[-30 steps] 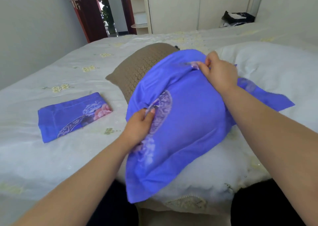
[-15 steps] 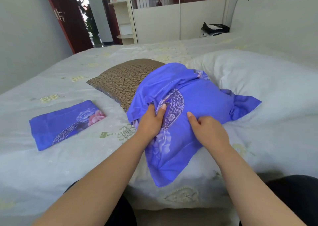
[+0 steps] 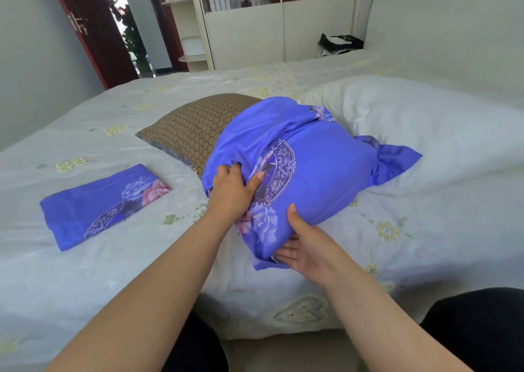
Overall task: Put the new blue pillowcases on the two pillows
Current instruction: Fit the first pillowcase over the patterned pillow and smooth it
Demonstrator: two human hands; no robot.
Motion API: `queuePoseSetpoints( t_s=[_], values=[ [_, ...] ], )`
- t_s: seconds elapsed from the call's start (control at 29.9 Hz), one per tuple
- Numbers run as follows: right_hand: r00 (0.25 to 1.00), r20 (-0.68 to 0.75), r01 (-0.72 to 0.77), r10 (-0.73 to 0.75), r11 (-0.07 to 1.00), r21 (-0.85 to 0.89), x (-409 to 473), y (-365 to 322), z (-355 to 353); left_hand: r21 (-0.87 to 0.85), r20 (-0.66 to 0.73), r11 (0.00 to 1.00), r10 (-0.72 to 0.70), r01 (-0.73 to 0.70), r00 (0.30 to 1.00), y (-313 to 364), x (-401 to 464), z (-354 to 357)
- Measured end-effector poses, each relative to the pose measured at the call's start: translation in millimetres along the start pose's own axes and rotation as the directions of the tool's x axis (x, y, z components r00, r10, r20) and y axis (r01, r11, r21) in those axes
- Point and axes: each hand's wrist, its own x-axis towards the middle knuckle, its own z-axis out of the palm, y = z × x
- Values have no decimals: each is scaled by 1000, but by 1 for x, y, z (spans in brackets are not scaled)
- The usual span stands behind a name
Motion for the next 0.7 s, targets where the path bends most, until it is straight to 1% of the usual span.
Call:
queuePoseSetpoints(
  t_s=[0.07, 0.1, 0.13, 0.17, 0.23, 0.27, 0.3, 0.33, 0.37, 0.4, 0.43, 0.47, 0.5, 0.53, 0.57, 0.6, 0.67, 0.7],
  values=[
    [999, -46, 1, 14, 952, 307, 9, -1, 15, 14, 9, 1000, 14, -14, 1000, -1, 0, 2],
    [997, -78, 16, 17, 916, 401, 14, -2, 24, 24, 15, 1000, 19, -19, 1000, 0, -1, 2],
    [993, -119, 41, 13, 897, 441, 24, -2, 29, 28, 24, 999, 21, -21, 999, 0, -1, 3],
    [984, -179, 77, 5, 892, 445, 28, -2, 35, 22, 37, 1000, 16, -17, 999, 1, -1, 3],
    [956, -288, 173, -58, 903, 393, 38, 1, 35, -29, 32, 999, 19, -18, 999, 0, -2, 1],
    [937, -330, 233, -114, 909, 345, 40, 2, 30, -76, -14, 996, 35, -36, 999, -2, -4, -3],
    [910, -376, 293, -174, 912, 288, 35, 1, 25, -117, -113, 990, 63, -76, 992, -4, -7, -8],
    [883, -406, 345, -237, 913, 218, 33, 0, 16, -133, -265, 981, 103, -142, 959, -7, -8, -11],
    [856, -432, 377, -283, 915, 148, 29, -1, 9, -119, -417, 976, 117, -182, 901, -9, -8, -15],
    [836, -451, 388, -312, 918, 84, 26, -1, 1, -110, -518, 979, 93, -174, 850, -11, -7, -18],
    [824, -459, 390, -332, 920, 35, 21, -2, -7, -143, -531, 981, 35, -130, 847, -11, -4, -22],
    [816, -460, 392, -351, 920, -6, 20, 0, -14, -227, -446, 971, -41, -69, 894, -11, 1, -24],
    [805, -457, 408, -378, 912, -36, 17, 0, -18, -313, -305, 950, -108, 8, 946, -9, 8, -24],
    [793, -455, 425, -404, 903, -61, 17, 1, -21, -362, -154, 929, -146, 82, 977, -5, 13, -23],
    [777, -459, 440, -432, 893, -97, 16, 2, -23, -357, -27, 924, -157, 138, 987, 0, 17, -21],
    [764, -459, 450, -455, 884, -127, 14, 2, -24, -318, 25, 937, -146, 146, 989, 7, 17, -18],
    [734, -463, 482, -496, 862, -159, 11, -1, -26, -297, 7, 947, -128, 124, 992, 18, 15, -13],
    [717, -467, 500, -517, 849, -172, 9, -3, -26, -343, -19, 931, -142, 127, 990, 22, 14, -11]
  ],
)
